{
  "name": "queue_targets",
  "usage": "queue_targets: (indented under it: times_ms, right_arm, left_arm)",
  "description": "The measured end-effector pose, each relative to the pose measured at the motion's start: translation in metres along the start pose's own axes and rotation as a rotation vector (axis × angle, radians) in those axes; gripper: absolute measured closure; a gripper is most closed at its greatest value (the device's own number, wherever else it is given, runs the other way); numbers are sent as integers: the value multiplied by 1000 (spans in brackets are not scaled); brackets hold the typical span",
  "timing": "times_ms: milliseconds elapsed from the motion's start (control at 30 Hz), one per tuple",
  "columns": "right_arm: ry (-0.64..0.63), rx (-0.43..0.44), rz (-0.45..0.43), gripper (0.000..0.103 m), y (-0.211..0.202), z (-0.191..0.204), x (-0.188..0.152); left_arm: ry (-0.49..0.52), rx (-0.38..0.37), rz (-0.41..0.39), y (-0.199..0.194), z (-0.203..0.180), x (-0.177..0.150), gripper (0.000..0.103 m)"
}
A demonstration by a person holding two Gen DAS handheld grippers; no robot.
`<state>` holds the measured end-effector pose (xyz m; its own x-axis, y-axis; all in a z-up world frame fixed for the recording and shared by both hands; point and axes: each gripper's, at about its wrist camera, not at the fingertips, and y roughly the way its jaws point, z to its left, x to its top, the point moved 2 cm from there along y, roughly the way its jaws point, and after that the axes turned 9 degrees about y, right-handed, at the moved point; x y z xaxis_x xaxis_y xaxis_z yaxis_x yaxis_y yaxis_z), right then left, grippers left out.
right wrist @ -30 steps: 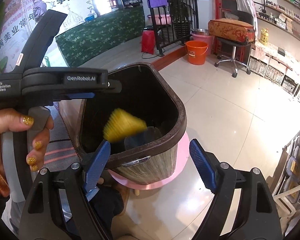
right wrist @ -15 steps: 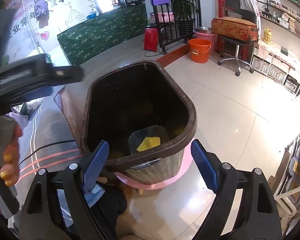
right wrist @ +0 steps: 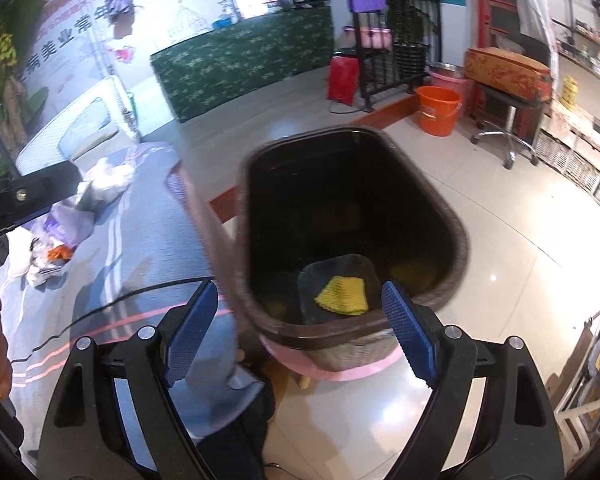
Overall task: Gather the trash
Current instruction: 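Move both tools back over the bed toward the remaining trash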
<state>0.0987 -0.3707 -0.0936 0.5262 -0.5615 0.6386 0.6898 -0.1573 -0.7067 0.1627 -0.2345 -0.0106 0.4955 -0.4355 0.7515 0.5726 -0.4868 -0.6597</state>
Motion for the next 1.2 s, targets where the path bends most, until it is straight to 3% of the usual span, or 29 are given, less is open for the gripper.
queue_targets:
  times_ms: [233,600,900,1067,1200]
  right_arm:
    - [-74,61,0,20,-1,42,-3]
    - [-181,170,12,20,-3,107,-4]
    - [-348,340,71,20,3,196,-9]
    - [-421,406,126,20,13,245,-21]
    - [-497,439,145,20,20,285,-30]
  left_arm:
    - [-49,123,-6,-25,45,-30,6]
    - [-212,279,13,-59,130,-83,6]
    - [-377,427,10,-97,216,-122,6]
    - [-461,458,20,-109,257,-139,6]
    - [-518,464,34,-109,292,-146,13]
